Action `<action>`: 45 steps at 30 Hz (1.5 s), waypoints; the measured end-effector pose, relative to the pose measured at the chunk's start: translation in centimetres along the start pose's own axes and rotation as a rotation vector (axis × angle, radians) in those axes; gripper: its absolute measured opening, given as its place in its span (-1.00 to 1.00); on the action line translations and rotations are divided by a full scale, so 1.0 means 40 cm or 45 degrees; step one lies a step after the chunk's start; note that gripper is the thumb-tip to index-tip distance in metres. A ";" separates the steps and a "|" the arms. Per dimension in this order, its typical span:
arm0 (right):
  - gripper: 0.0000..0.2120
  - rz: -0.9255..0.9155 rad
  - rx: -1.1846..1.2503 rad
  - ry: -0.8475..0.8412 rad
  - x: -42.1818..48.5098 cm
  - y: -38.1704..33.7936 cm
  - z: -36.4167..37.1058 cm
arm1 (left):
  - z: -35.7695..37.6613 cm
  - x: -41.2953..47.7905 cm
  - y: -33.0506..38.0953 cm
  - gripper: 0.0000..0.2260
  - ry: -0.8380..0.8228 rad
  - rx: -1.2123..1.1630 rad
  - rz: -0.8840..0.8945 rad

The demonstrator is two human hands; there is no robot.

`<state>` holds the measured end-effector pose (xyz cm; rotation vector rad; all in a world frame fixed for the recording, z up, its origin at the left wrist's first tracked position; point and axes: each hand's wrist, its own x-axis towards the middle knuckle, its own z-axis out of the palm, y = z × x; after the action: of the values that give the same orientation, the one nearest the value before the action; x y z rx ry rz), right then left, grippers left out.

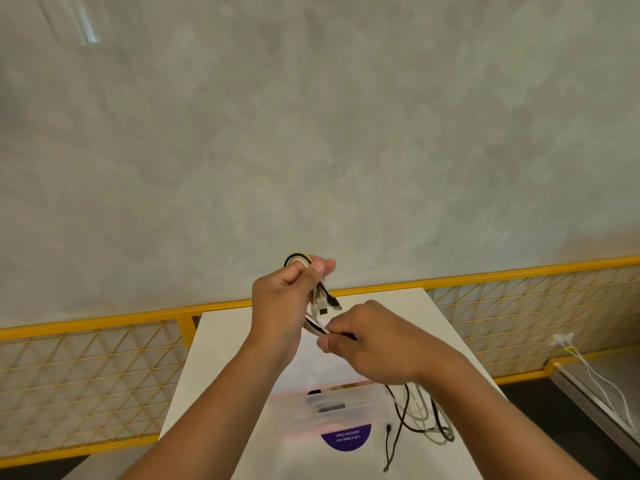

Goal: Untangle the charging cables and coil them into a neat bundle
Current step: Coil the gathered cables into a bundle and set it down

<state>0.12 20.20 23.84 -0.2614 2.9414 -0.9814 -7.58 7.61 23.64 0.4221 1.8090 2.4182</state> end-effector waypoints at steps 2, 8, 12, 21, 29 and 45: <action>-0.57 -0.014 0.001 0.029 0.001 0.003 -0.017 | -0.003 -0.004 -0.001 -0.81 -0.080 0.305 0.092; -0.74 -0.033 0.064 0.130 -0.002 0.022 -0.063 | -0.014 -0.015 0.007 -0.61 -0.331 0.796 0.247; -0.86 -0.034 0.183 0.171 -0.017 0.030 -0.088 | -0.020 -0.029 0.019 -0.67 -0.484 0.906 0.217; -0.72 -0.049 0.474 0.148 -0.045 0.041 -0.129 | -0.033 -0.078 0.039 -0.60 -0.691 0.633 -0.033; -0.69 -0.133 0.769 0.130 -0.036 0.050 -0.127 | -0.029 -0.098 0.045 -0.63 -0.661 0.074 -0.207; -0.85 -0.184 0.510 0.229 -0.023 0.037 -0.082 | -0.024 -0.091 0.034 -0.64 -0.539 -0.295 -0.506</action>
<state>0.56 23.48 25.57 -0.3907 2.8159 -1.6618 -4.25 5.46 24.07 0.4573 1.2789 2.0415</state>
